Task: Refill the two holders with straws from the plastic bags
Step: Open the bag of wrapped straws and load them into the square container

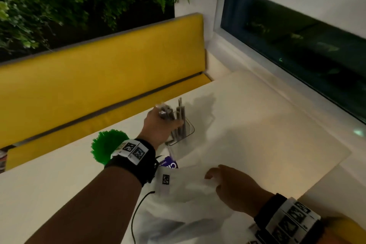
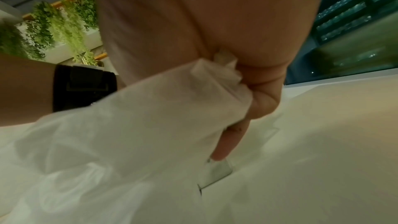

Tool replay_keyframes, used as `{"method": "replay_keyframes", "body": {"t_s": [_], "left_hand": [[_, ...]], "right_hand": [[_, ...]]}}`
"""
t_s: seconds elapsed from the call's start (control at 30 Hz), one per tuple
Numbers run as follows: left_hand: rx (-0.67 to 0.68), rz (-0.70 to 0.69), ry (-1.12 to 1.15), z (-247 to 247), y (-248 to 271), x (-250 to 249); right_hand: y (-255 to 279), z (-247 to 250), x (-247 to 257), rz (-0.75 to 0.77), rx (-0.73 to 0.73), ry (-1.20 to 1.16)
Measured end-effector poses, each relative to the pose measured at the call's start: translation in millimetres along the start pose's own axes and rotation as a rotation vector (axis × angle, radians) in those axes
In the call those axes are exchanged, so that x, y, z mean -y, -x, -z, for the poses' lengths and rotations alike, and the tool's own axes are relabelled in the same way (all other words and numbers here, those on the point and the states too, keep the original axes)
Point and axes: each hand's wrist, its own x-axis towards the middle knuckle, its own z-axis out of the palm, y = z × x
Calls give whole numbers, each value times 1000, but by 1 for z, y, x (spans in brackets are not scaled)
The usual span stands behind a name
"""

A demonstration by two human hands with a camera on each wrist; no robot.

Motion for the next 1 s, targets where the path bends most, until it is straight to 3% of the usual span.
{"method": "replay_keyframes", "body": {"t_s": [0.1, 0.2, 0.3, 0.4, 0.47, 0.53, 0.6, 0.77, 1.0], "left_hand": [[43, 131, -180, 12, 5, -1], [57, 108, -227, 26, 20, -21], [-54, -111, -284, 42, 47, -56], [-191, -458, -416, 59, 89, -79], [-22, -512, -570, 54, 117, -74], [269, -462, -769, 32, 133, -40], [449, -351, -842, 4, 133, 8], [409, -61, -835, -42, 110, 84], [409, 1, -870, -55, 109, 90]], "right_hand": [[-2, 2, 4, 18, -5, 8], [-4, 5, 13, 39, -26, 33], [-11, 8, 17, 89, -60, 55], [-17, 10, 21, 117, -81, 75], [-21, 12, 23, 147, -110, 88], [-26, 14, 27, 222, -131, 129], [-29, 17, 31, 305, -146, 166], [-30, 19, 46, 397, -155, 94], [-31, 16, 45, 410, -165, 84]]}}
